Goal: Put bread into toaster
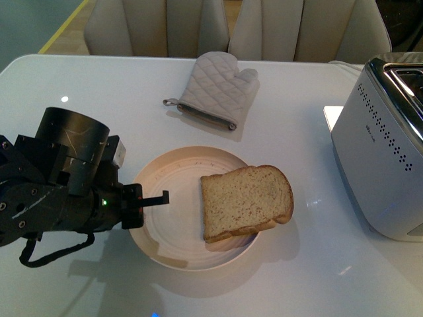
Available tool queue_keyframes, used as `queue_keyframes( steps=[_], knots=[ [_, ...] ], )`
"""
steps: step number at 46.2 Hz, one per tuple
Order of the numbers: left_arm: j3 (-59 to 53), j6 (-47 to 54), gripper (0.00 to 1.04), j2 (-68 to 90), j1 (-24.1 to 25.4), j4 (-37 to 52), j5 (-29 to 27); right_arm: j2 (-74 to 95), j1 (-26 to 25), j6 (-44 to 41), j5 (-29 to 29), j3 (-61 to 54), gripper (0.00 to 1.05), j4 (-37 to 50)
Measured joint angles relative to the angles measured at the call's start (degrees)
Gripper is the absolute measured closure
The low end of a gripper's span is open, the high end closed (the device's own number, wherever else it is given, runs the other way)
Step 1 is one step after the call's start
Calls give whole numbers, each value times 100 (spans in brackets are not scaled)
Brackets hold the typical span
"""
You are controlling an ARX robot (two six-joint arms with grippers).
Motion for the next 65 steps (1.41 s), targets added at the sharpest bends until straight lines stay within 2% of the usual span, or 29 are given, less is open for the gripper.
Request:
queue_keyframes(
  steps=[4,10,17,21,23,31,35,38,41,43,45,54,62,64,65],
  knots=[
    [-184,-116,75,-59,20,168,-42,0,0,2,2,0,9,0],
    [-785,-470,50,-975,426,726,-107,0,0,0,0,0,9,0],
    [-1222,-708,27,-2686,800,883,-120,0,0,0,0,0,9,0],
    [-1650,-730,10,-4212,868,802,-177,0,0,0,0,0,9,-2],
    [-1862,-682,5,-4859,868,715,-249,0,0,0,2,0,9,-2],
    [-2806,-713,7,-7326,922,52,-372,0,0,0,2,0,9,0],
    [-3434,-796,8,-8730,1154,-509,-476,0,0,0,0,0,9,-2],
    [-4144,94,22,-10019,1537,-479,-385,0,0,0,0,0,9,0],
    [-4717,1113,38,-11678,1626,-1506,-356,0,0,0,0,0,9,-2],
    [-4815,1423,47,-12528,1626,-2236,-328,0,0,0,0,0,9,0],
    [-4815,1648,58,-13154,1631,-2476,-348,0,0,0,2,0,9,-2],
    [-4815,1899,101,-13400,1633,-2524,-348,0,0,0,2,0,9,-2],
    [-4815,1921,101,-13403,1633,-2524,-350,0,0,0,2,0,9,-2],
    [-4815,1928,91,-13403,1633,-2524,-350,2,0,2,4,0,9,-4],
    [-4815,1932,85,-13403,1633,-2524,-350,127,63,63,232,83,9,-273]
  ],
)
